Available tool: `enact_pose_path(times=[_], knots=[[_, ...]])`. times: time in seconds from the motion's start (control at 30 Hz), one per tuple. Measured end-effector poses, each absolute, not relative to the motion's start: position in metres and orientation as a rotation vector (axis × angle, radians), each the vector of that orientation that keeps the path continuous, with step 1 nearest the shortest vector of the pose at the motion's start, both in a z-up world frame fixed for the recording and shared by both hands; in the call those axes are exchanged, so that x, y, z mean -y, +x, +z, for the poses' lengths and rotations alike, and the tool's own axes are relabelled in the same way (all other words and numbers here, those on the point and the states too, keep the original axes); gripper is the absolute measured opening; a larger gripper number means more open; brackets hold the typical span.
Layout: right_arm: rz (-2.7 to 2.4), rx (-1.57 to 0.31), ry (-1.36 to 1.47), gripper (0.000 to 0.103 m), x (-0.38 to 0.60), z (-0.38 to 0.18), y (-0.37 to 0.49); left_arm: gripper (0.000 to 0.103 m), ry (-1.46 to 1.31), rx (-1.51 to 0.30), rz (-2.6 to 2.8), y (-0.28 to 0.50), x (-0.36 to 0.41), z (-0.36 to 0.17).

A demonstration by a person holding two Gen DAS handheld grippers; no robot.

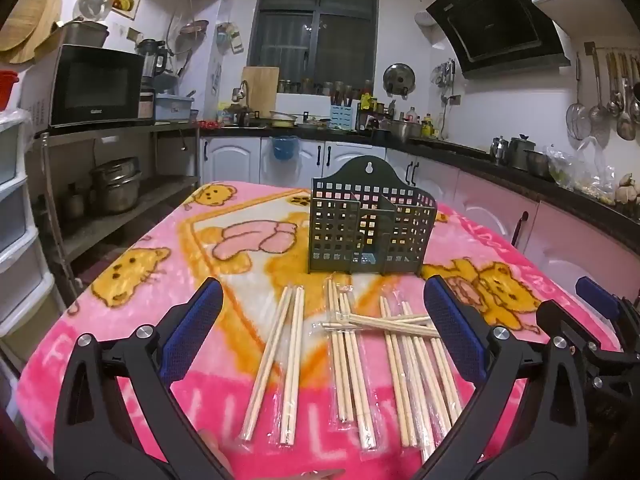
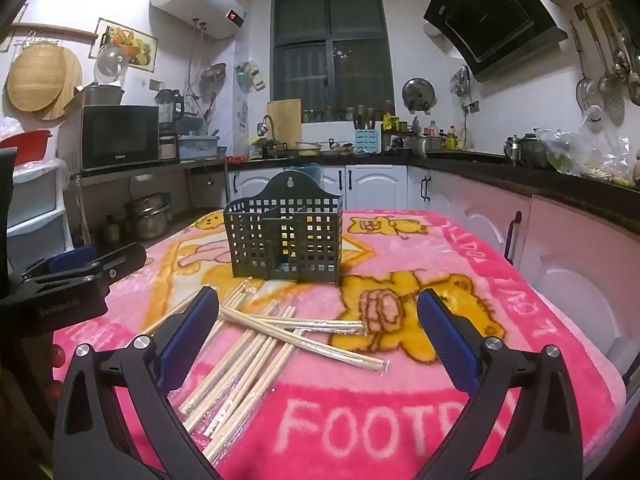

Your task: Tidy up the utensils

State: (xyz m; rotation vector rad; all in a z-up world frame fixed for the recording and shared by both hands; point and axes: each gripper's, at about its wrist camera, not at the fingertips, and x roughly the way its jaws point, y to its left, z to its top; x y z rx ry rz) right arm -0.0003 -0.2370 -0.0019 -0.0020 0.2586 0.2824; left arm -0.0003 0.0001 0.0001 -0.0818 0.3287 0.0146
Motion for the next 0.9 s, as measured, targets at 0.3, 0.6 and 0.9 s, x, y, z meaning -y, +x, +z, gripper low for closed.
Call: enact_pose_path(times=[0.3,0.6,0.9], knots=[[0.281,-0.267,-0.007,0.097,0.2370,-0.0010,0.0005,0.093,-0.080,-0.330,0.015,-0.0004,0.0000,0.0001],[0.282,-0.268,-0.008,0.097,0.2369,-0.0007,0.0006,0.093,-0.080,-0.328,0.012,-0.0001,0.0007,-0.0003],[0.282,-0.267,-0.008,0.097,0.2365,-0.0008,0.0001,0.093,-0.081,-0.328,0.010,0.0007,0.0003,0.0024]])
